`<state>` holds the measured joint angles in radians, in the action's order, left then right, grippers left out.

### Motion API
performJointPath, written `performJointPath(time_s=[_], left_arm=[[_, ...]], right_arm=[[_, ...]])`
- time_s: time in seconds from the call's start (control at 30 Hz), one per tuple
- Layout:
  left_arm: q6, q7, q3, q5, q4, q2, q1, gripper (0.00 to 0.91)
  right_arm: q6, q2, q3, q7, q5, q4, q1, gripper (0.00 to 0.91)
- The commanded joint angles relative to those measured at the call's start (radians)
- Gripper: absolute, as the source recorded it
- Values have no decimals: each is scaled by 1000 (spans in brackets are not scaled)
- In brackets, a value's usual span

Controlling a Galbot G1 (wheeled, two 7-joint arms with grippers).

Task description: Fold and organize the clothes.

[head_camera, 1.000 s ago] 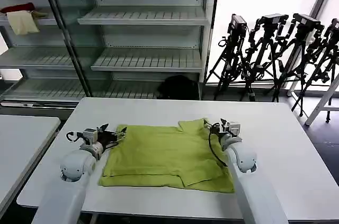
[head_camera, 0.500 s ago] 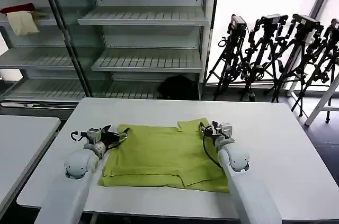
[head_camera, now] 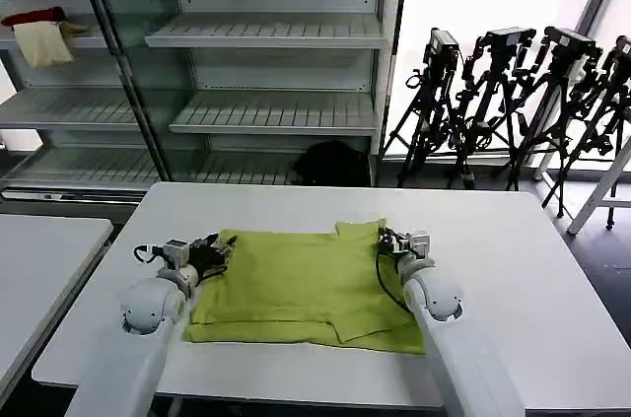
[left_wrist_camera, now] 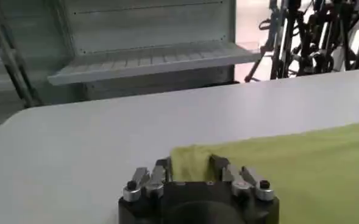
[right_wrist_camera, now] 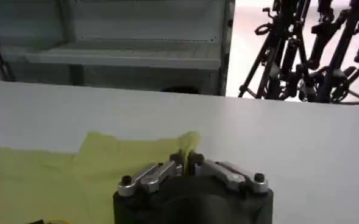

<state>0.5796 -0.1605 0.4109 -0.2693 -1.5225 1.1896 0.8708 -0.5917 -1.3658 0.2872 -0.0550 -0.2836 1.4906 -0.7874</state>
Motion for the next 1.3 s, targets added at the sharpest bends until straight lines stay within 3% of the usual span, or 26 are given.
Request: performJointPath(time_s=[0.03, 0.33, 0.43, 0.67, 0.93, 1.3], left_arm=[[4, -22, -4, 2, -5, 2, 1, 0], [0, 18, 22, -51, -68, 4, 6, 0], [-1, 32, 41, -89, -140, -15, 23, 0], [-1, 31, 86, -135, -285, -31, 135, 0], [-3, -18, 152, -153, -376, -8, 297, 0], [-18, -56, 236, -153, -438, -1, 460, 0]], right_arm=[[-2, 1, -1, 3, -3, 24, -2, 0], [1, 5, 13, -35, -82, 121, -18, 0], [2, 20, 24, -56, -152, 183, -36, 0], [1, 57, 50, -70, -208, 349, -164, 0], [1, 78, 79, -53, -180, 555, -391, 0], [6, 73, 124, -9, -104, 637, -556, 0]])
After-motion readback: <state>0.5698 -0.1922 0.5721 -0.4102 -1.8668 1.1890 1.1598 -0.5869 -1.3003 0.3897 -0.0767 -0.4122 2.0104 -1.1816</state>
